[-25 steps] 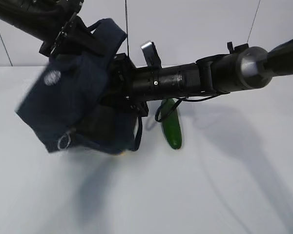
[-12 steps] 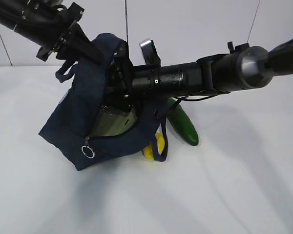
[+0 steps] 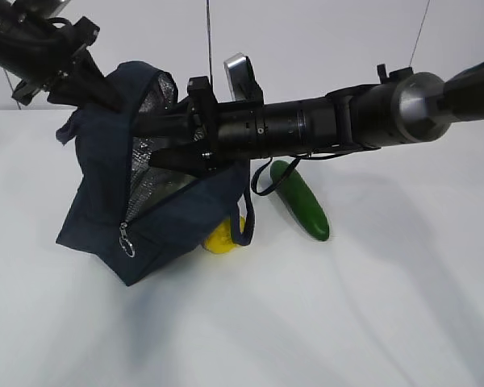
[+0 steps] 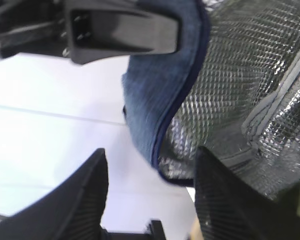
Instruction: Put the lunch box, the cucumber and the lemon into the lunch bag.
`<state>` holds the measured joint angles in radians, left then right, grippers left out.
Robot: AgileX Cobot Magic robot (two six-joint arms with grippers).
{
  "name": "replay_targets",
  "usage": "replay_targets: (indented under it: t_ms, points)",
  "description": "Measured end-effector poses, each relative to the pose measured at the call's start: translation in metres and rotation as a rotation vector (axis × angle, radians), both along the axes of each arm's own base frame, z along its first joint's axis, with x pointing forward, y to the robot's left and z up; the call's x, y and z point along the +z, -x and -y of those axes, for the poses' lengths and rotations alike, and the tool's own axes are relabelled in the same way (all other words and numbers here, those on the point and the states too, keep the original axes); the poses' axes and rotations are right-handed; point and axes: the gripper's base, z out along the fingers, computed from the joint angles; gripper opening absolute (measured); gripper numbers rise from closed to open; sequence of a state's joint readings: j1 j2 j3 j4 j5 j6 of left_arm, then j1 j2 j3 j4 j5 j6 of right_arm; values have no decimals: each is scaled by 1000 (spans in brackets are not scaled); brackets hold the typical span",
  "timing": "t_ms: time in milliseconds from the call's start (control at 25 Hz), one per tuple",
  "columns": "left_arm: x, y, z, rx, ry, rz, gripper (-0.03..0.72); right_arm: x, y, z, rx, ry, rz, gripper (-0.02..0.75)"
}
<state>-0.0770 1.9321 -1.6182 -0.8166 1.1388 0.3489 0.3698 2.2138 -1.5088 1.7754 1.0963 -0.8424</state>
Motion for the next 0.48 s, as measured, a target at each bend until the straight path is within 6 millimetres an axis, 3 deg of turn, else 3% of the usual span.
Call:
replay_targets:
  t_ms: [480]
  points:
    - [-8, -1, -41, 60, -140, -57, -15, 51, -11, -7, 198, 190, 193, 413]
